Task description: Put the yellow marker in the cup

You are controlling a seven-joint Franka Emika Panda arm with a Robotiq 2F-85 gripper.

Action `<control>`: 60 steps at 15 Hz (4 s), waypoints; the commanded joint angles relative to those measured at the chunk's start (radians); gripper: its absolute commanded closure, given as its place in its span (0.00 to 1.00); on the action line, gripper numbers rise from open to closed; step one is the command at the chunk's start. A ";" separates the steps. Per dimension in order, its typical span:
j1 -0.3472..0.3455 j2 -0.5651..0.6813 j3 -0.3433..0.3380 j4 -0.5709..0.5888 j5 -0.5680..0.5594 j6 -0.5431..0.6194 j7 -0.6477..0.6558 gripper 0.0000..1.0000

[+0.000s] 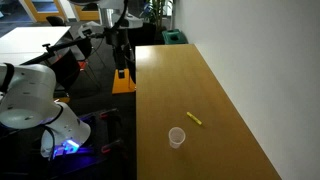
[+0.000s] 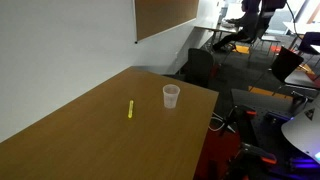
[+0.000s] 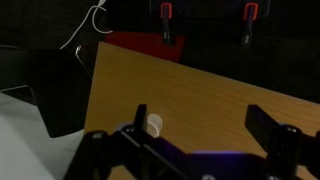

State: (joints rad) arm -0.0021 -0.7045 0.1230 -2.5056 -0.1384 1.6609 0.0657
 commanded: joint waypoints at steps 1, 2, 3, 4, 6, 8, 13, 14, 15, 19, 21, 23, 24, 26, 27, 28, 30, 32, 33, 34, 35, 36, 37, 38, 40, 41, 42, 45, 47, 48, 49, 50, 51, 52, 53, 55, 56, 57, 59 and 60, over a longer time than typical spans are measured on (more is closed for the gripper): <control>0.018 0.002 -0.014 0.002 -0.008 -0.003 0.009 0.00; 0.018 0.002 -0.014 0.002 -0.008 -0.003 0.009 0.00; 0.018 0.002 -0.014 0.002 -0.008 -0.003 0.009 0.00; 0.018 0.002 -0.014 0.002 -0.008 -0.003 0.009 0.00; 0.018 0.002 -0.014 0.002 -0.008 -0.003 0.009 0.00; 0.018 0.002 -0.014 0.002 -0.008 -0.003 0.009 0.00; -0.001 -0.017 -0.032 0.008 -0.016 0.026 0.030 0.00; -0.009 -0.017 -0.043 0.012 -0.015 0.043 0.034 0.00; -0.016 -0.009 -0.052 0.021 -0.012 0.048 0.039 0.00; -0.048 0.038 -0.093 0.059 0.005 0.104 0.069 0.00; -0.071 0.080 -0.098 0.088 0.016 0.147 0.124 0.00; -0.090 0.139 -0.092 0.119 0.019 0.200 0.188 0.00; -0.097 0.169 -0.089 0.131 0.022 0.231 0.218 0.00; -0.107 0.242 -0.079 0.160 0.022 0.289 0.288 0.00; -0.106 0.277 -0.078 0.173 0.023 0.316 0.314 0.00; -0.105 0.312 -0.076 0.184 0.026 0.346 0.345 0.00; -0.099 0.376 -0.074 0.206 0.035 0.408 0.397 0.00; -0.096 0.438 -0.068 0.227 0.036 0.468 0.456 0.00; -0.095 0.467 -0.065 0.235 0.035 0.494 0.485 0.00; -0.096 0.497 -0.057 0.242 0.021 0.520 0.533 0.00; -0.095 0.525 -0.051 0.246 0.009 0.546 0.580 0.00; -0.091 0.548 -0.049 0.249 0.002 0.568 0.622 0.00; -0.087 0.573 -0.046 0.250 -0.003 0.596 0.674 0.00; -0.080 0.598 -0.044 0.252 -0.009 0.618 0.718 0.00; -0.065 0.571 -0.064 0.224 0.004 0.609 0.677 0.00; -0.060 0.589 -0.065 0.223 0.003 0.616 0.688 0.00; -0.058 0.594 -0.066 0.224 0.003 0.615 0.686 0.00; -0.060 0.586 -0.069 0.223 0.003 0.616 0.686 0.00; -0.060 0.584 -0.069 0.223 0.003 0.616 0.686 0.00; -0.059 0.591 -0.068 0.224 0.012 0.600 0.695 0.00; -0.062 0.592 -0.066 0.209 -0.010 0.642 0.734 0.00; -0.062 0.602 -0.063 0.206 -0.017 0.654 0.759 0.00; -0.062 0.611 -0.062 0.205 -0.021 0.666 0.791 0.00; -0.063 0.625 -0.061 0.204 -0.034 0.694 0.832 0.00; -0.062 0.642 -0.062 0.207 -0.036 0.716 0.872 0.00; -0.059 0.685 -0.068 0.212 -0.039 0.785 0.962 0.00; -0.057 0.707 -0.071 0.217 -0.046 0.809 1.004 0.00; -0.054 0.738 -0.077 0.225 -0.053 0.835 1.038 0.00; -0.046 0.794 -0.093 0.242 -0.062 0.872 1.083 0.00; -0.042 0.824 -0.105 0.250 -0.066 0.889 1.107 0.00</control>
State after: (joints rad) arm -0.0671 0.0356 0.0552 -2.2953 -0.1785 2.5016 1.0922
